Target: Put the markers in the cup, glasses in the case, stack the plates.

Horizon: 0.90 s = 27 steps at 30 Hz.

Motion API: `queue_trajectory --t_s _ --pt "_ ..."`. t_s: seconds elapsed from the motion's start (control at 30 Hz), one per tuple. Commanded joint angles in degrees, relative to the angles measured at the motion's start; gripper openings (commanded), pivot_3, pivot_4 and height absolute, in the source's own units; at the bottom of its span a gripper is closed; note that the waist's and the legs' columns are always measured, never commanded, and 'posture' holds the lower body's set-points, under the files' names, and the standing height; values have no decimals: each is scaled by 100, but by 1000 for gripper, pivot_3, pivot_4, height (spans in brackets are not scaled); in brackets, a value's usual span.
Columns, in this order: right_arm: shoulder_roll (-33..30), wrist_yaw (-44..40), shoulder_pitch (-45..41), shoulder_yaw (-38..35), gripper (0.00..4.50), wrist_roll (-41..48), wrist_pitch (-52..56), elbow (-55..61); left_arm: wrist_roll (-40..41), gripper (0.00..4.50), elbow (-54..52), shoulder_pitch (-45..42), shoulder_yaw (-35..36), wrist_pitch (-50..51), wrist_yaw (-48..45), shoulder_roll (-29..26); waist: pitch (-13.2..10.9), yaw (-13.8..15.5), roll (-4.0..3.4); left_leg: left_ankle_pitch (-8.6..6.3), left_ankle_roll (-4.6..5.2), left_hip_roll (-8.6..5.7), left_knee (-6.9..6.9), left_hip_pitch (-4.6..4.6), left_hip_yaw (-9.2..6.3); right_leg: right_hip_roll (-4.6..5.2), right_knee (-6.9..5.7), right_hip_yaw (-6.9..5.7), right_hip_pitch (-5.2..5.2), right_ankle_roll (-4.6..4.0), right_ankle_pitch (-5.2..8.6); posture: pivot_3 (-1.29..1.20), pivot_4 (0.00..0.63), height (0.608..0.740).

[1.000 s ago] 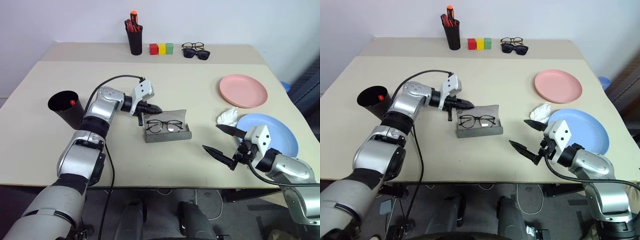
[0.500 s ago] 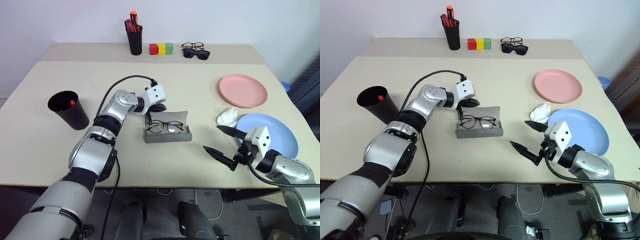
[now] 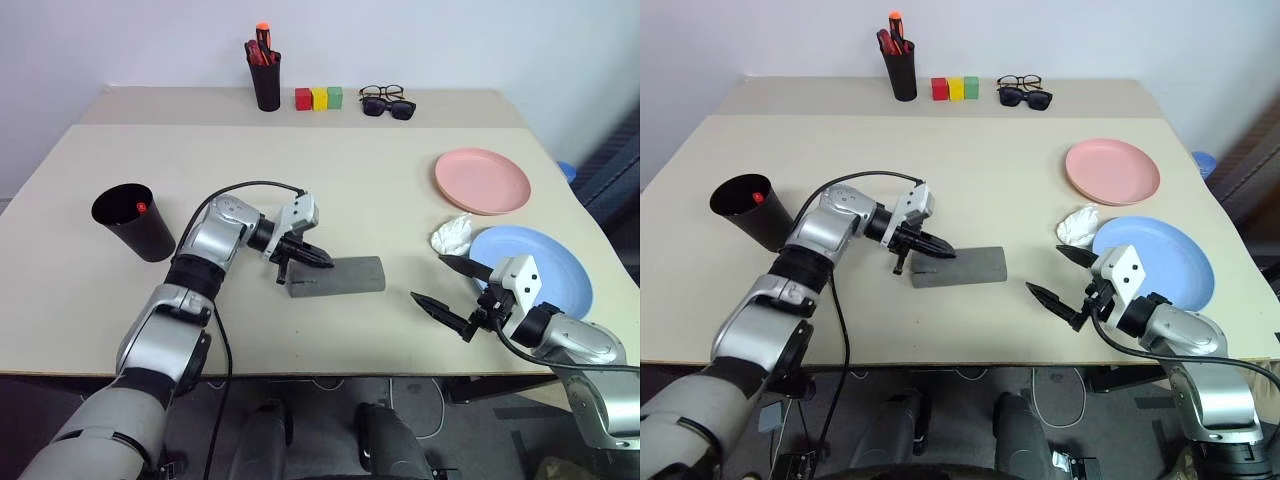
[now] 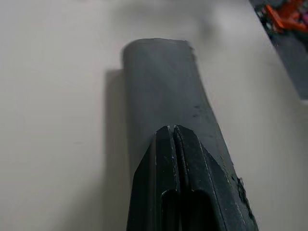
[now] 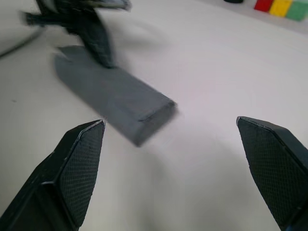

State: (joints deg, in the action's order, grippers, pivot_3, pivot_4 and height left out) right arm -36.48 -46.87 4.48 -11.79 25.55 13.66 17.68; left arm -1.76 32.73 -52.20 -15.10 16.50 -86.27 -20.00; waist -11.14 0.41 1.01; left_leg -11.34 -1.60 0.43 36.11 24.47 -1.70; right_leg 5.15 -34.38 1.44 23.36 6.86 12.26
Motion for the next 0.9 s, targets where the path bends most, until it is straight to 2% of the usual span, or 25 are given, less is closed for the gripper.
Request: queue_trajectory --t_s 0.03,0.13,0.27,0.43,0.53,0.77,0.9 --pt "5 215 -15 -224 4500 -110 -86 -86 25 37 -704 406 -290 383 90 -55 4 2 -4 0 0 0 0 -1 0 0 0 0 -2 0 0 0 150 740" --pt "9 462 -31 -350 4500 -237 -110 -195 195 37 -1078 458 -51 481 513 32 4 28 -5 0 0 0 3 -2 0 0 0 0 -2 0 0 0 150 740" --pt "-80 760 -13 -499 4500 -456 -13 -461 867 37 -1930 308 394 924 848 231 2 29 -2 0 0 -1 5 4 0 1 3 0 -1 0 0 0 150 740" --pt "-123 929 -23 -592 4500 -690 -48 -891 1310 37 -3012 538 349 1309 1170 282 8 -8 -13 0 0 0 -1 -1 0 0 1 1 1 0 0 0 150 740" --pt "-103 1097 -142 -559 4500 -914 -114 -1256 1317 880 -3239 826 24 1477 1212 104 16 -59 -27 0 1 0 -2 -8 1 -1 -2 1 -2 0 0 0 150 740" --pt "-79 1073 -186 -520 4500 -980 -118 -1406 1426 4459 -3425 872 -74 1601 1515 22 14 -107 -25 0 1 0 2 -7 0 -1 -5 2 -2 0 1 0 150 740" --pt "-72 1030 -152 -505 4500 -937 -42 -1344 1410 4459 -3442 869 -189 1508 1618 -23 14 -107 -25 0 1 0 1 -7 0 -1 -5 2 -2 0 1 0 150 740"
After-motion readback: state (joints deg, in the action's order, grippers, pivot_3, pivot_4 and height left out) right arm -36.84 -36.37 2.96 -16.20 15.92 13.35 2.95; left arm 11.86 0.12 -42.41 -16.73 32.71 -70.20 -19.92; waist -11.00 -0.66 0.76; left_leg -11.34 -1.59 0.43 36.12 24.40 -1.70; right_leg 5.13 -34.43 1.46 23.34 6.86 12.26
